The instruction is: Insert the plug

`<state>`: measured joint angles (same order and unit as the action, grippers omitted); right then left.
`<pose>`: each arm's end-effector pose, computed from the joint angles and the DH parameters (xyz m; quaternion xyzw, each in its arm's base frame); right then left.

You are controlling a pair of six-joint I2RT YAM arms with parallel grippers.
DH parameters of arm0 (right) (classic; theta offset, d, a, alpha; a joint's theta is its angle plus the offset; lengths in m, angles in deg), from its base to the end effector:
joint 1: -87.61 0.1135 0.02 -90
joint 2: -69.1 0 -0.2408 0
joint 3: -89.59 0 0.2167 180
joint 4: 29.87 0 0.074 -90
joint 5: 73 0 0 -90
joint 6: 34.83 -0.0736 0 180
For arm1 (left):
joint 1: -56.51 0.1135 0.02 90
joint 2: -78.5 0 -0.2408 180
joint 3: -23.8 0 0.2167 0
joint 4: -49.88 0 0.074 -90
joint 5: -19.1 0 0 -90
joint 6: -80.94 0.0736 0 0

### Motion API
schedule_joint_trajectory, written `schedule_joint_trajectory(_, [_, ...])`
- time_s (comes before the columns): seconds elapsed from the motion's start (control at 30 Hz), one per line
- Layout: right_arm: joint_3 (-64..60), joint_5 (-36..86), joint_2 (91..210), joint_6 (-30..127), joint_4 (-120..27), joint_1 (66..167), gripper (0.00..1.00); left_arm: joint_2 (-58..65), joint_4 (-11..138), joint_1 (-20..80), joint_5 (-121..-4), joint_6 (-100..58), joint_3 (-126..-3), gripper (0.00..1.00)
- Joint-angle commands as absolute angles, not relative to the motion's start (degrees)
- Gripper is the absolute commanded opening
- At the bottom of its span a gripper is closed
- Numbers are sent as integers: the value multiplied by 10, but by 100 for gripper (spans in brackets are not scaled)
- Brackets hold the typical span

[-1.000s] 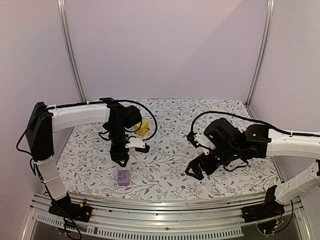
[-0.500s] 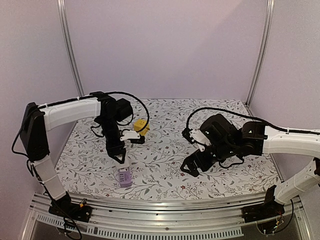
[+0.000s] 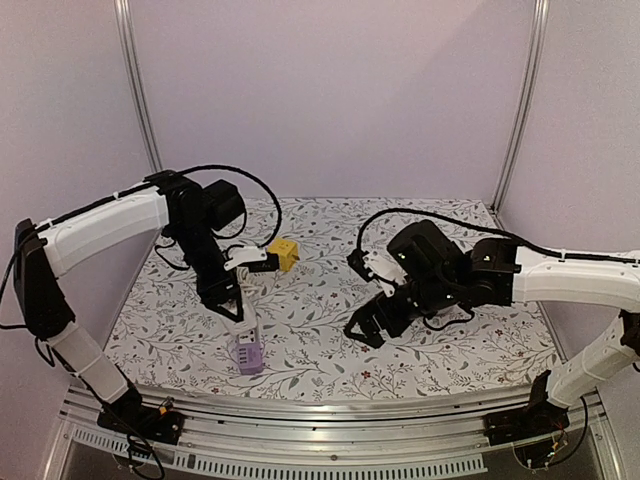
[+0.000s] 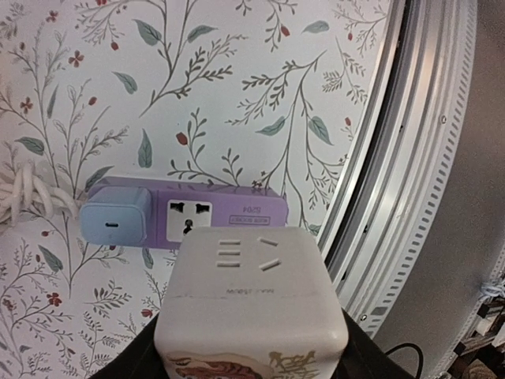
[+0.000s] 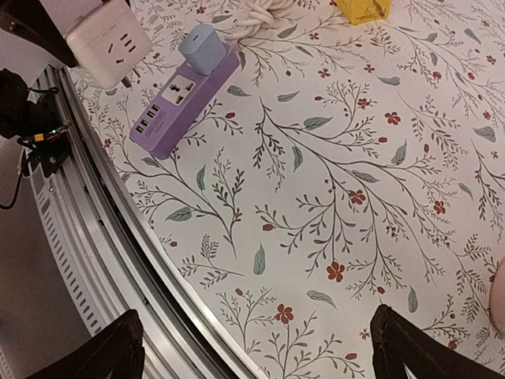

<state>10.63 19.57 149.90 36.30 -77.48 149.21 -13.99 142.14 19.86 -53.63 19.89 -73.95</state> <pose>0.1369 0.2602 0.2321 -0.3489 0.8705 0.2398 0.2509 0.1906 -0.1690 0.2299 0.5387 0.8286 -0.1515 0.0157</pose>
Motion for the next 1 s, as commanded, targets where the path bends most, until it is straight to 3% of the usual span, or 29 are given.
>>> schedule_joint_trajectory(0.0, [84, 245, 1513, 378, -727, 1496, 99, -95, 1407, 206, -432, 189, -740, 0])
schedule_joint_trajectory(0.27, [58, 319, 1522, 428, -653, 1509, 99, -28, 1361, 199, -312, 184, -730, 0])
schedule_joint_trajectory(0.63, [-60, 327, 1620, 488, -629, 1531, 99, 19, 1276, 148, -298, 111, -716, 0])
schedule_joint_trajectory(0.97, [6, 350, 1586, 476, -478, 1532, 99, 113, 1152, 148, -275, 30, -639, 0])
